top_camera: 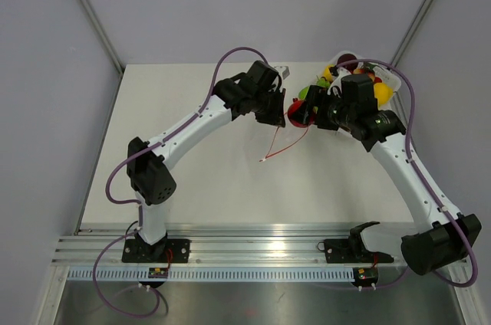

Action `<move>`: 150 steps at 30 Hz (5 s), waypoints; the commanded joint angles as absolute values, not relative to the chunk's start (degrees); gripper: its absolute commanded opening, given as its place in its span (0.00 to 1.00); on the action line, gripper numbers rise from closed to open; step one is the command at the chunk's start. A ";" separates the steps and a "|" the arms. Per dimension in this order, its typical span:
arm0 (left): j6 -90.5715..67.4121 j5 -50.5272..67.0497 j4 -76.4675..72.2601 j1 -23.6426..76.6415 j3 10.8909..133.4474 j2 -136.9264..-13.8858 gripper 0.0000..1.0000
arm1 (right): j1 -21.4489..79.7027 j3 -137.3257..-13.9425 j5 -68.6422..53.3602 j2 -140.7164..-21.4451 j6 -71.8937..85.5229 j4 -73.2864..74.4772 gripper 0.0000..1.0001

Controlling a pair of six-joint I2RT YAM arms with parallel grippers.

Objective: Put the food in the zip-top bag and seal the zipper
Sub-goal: Place the fake fruit in the zipper food storage bag, then adjust the zipper food storage bag at the center of the board.

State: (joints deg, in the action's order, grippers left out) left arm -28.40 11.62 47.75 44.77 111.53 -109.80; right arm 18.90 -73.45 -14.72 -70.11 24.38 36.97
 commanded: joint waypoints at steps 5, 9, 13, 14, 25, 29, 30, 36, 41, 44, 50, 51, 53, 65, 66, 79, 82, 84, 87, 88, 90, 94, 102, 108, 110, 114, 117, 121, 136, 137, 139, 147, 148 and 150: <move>-29.36 12.30 45.00 45.00 114.08 -108.90 0.00 | 19.60 -70.49 -15.64 -72.33 24.87 34.28 0.52; -28.65 12.48 46.05 44.82 115.84 -109.69 0.00 | 19.60 -69.44 -15.47 -73.47 24.87 34.63 0.53; -28.92 13.18 45.88 44.83 116.46 -109.78 0.00 | 19.86 -69.26 -13.46 -74.53 24.61 36.38 0.54; -28.92 13.36 45.79 44.82 116.37 -109.78 0.00 | 19.86 -69.43 -12.66 -74.71 24.44 36.73 0.54; -29.18 14.33 44.91 44.82 115.58 -109.34 0.00 | 20.30 -69.52 -13.36 -75.15 24.34 36.39 0.62; -29.00 14.59 44.56 44.74 115.14 -109.34 0.00 | 20.65 -69.61 -13.80 -75.15 24.00 36.21 0.62; -29.00 14.68 44.56 44.65 115.05 -109.34 0.00 | 20.83 -69.52 -14.84 -75.15 23.82 36.21 0.61; -29.35 16.43 43.68 44.38 114.08 -110.39 0.00 | 21.80 -69.61 -18.36 -75.05 22.33 35.33 0.58; -29.53 16.44 43.33 44.30 114.26 -110.04 0.00 | 22.67 -69.87 -18.19 -77.69 21.53 37.18 0.57; -29.18 16.09 43.50 44.21 114.52 -109.60 0.00 | 23.47 -70.13 -17.41 -79.01 21.36 38.05 0.56; -28.83 15.91 43.77 43.59 112.77 -109.51 0.00 | 23.56 -70.84 -17.49 -78.22 20.92 38.06 0.56; -28.83 16.00 43.51 43.59 112.24 -109.51 0.00 | 23.64 -71.01 -17.58 -77.96 20.83 38.32 0.56; -28.83 16.26 43.16 43.59 111.97 -109.51 0.00 | 23.64 -71.10 -18.19 -77.70 20.74 38.15 0.56; -28.56 16.79 42.80 43.51 110.74 -109.51 0.00 | 23.64 -69.96 -19.95 -76.82 21.71 36.30 0.56; -28.48 16.70 42.80 43.42 110.74 -109.34 0.00 | 23.56 -70.05 -19.95 -77.16 21.62 36.21 0.56; -29.18 18.63 42.10 43.24 111.18 -108.54 0.00 | 23.64 -70.84 -18.63 -77.78 22.67 36.21 0.78; -29.18 18.72 42.10 43.24 111.09 -108.54 0.00 | 23.64 -71.28 -18.63 -78.05 22.50 36.74 0.86; -29.18 18.72 42.10 43.24 111.01 -108.46 0.00 | 23.64 -71.28 -18.28 -77.96 22.76 36.83 0.86; -29.18 18.72 42.10 43.24 110.83 -108.37 0.00 | 23.64 -71.37 -18.02 -77.52 22.85 36.74 0.87; -29.09 18.72 42.10 43.24 110.83 -108.28 0.00 | 23.73 -71.37 -18.02 -77.61 22.85 36.83 0.87; -29.09 18.72 42.01 43.24 110.48 -108.19 0.00 | 23.73 -71.28 -17.93 -77.35 22.94 36.83 0.87; -29.09 18.72 41.92 43.24 110.22 -108.11 0.00 | 23.64 -71.19 -17.84 -76.99 23.20 36.74 0.81; -29.00 18.19 41.57 42.72 108.37 -107.49 0.00 | 23.73 -70.58 -10.21 -70.33 24.60 37.00 0.57; -29.09 18.19 41.04 42.54 107.40 -106.70 0.00 | 23.64 -70.66 1.48 -69.87 25.22 41.48 0.82; -29.09 18.02 41.22 42.45 107.32 -106.61 0.00 | 23.64 -70.23 2.37 -70.40 25.92 41.92 0.86; -29.00 17.84 41.22 42.45 106.79 -106.17 0.00 | 23.47 -68.56 2.64 -71.28 28.03 41.40 0.89; -28.92 17.49 41.22 42.19 106.44 -105.73 0.00 | 23.55 -66.80 2.03 -71.98 29.09 40.79 0.88; -29.00 17.40 41.22 41.84 106.00 -105.12 0.00 | 23.55 -62.68 -2.97 -71.46 30.67 38.15 0.74; -29.45 12.85 40.60 41.22 100.55 -100.03 0.00 | 24.43 -60.90 -10.02 -73.74 32.61 30.23 0.02; -29.27 11.79 40.69 40.87 99.07 -99.24 0.00 | 24.43 -61.78 -10.02 -73.74 32.09 30.84 0.01; -29.79 10.81 40.96 40.17 97.65 -96.43 0.00 | 24.43 -63.89 -11.15 -74.00 31.64 31.03 0.01; -28.92 2.21 44.64 39.64 101.16 -89.83 0.00 | 26.98 -74.35 -12.74 -78.39 30.23 31.99 0.00; -28.83 0.81 44.74 39.64 101.08 -89.65 0.00 | 27.77 -75.05 -12.83 -79.36 30.41 31.38 0.00; -29.00 0.62 45.26 39.55 100.64 -89.91 0.00 | 28.12 -76.46 -13.01 -80.41 30.24 31.03 0.00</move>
